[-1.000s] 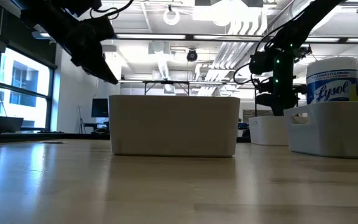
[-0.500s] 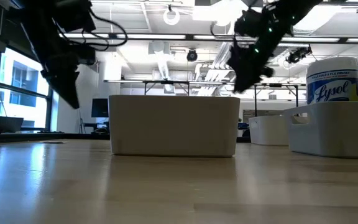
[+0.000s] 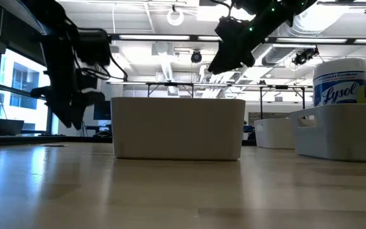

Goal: Pick & Place First Aid Supplies
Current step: Put the orange pad into the left gray bin

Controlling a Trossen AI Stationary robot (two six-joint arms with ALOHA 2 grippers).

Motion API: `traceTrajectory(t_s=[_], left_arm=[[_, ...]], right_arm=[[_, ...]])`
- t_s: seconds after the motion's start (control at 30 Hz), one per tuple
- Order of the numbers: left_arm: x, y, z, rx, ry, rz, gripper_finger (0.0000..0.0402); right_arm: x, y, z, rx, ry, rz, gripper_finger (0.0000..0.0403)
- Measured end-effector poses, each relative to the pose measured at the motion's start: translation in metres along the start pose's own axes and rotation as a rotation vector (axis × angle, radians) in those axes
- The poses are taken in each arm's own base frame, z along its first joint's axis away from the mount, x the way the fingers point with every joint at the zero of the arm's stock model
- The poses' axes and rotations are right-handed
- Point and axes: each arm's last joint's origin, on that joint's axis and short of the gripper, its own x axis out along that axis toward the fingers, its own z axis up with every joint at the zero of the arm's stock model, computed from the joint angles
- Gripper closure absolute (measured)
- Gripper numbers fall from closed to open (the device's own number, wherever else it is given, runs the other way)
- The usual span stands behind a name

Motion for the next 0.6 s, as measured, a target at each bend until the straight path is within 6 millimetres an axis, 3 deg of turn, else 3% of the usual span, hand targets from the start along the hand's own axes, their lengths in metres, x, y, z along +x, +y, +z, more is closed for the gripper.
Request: traceTrajectory(t_s=[0.23, 0.6], left_arm=[[0.024, -0.012, 0.002, -0.052, -0.011, 0.067, 0.0254], [0.048, -0.022, -0.008, -0.143, -0.043, 0.208, 0.0254]], right_arm=[[-0.002, 0.014, -0.003, -0.027, 0.020, 0.036, 0.0246], [-0.003, 0.016, -0.004, -0.033, 0.022, 0.042, 0.0249]])
